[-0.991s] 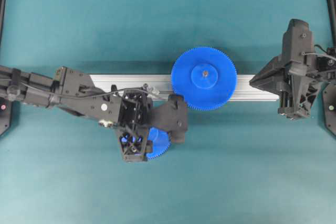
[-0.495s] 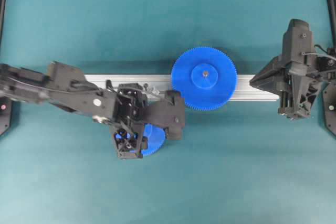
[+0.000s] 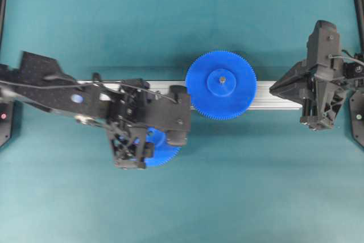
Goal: Insert the small gear onto the shaft.
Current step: 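Carry the gear toward the empty left shaft on the rail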
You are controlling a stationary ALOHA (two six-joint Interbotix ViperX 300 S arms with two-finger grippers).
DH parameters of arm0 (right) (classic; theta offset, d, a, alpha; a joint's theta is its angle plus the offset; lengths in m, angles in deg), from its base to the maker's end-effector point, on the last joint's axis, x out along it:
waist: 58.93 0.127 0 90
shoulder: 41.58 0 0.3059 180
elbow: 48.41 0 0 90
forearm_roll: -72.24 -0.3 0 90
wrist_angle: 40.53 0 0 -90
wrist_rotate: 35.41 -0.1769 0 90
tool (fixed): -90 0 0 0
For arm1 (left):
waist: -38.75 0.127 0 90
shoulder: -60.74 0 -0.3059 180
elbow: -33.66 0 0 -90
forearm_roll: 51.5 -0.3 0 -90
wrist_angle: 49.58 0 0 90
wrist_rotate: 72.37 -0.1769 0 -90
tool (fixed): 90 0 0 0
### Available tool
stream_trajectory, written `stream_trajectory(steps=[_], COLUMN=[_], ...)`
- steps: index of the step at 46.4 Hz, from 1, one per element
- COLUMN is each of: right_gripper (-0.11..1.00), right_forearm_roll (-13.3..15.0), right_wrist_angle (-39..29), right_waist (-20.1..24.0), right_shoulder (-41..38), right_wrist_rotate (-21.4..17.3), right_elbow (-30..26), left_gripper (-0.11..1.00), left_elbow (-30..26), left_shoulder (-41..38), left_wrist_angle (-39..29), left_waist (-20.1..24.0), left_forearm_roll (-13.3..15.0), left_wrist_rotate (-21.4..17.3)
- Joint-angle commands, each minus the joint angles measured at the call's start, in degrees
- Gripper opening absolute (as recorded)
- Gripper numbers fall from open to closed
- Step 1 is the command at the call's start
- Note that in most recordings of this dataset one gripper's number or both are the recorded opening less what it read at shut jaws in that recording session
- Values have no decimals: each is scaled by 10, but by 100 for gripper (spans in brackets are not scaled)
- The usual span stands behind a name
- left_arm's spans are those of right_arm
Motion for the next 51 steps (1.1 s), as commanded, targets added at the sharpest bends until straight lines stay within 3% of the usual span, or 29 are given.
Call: stream_trajectory(steps=[1, 12, 31, 51], right_gripper=[22, 22, 22, 22], right_forearm_roll=[0, 0, 0, 0], right_wrist_angle=[5, 5, 5, 4], right_waist=[-1, 0, 0, 0], right_shoulder=[2, 5, 6, 11], right_wrist_rotate=[-5, -6, -6, -7], right_elbow=[-5, -5, -5, -4], left_gripper=[71, 71, 71, 71], left_elbow=[-6, 4, 7, 4], left_shoulder=[40, 66, 46, 2], left_wrist_angle=[-10, -8, 33, 74], left_waist=[10, 49, 95, 120], left_forearm_roll=[-1, -1, -1, -1], left_wrist_rotate=[-7, -39, -120, -135])
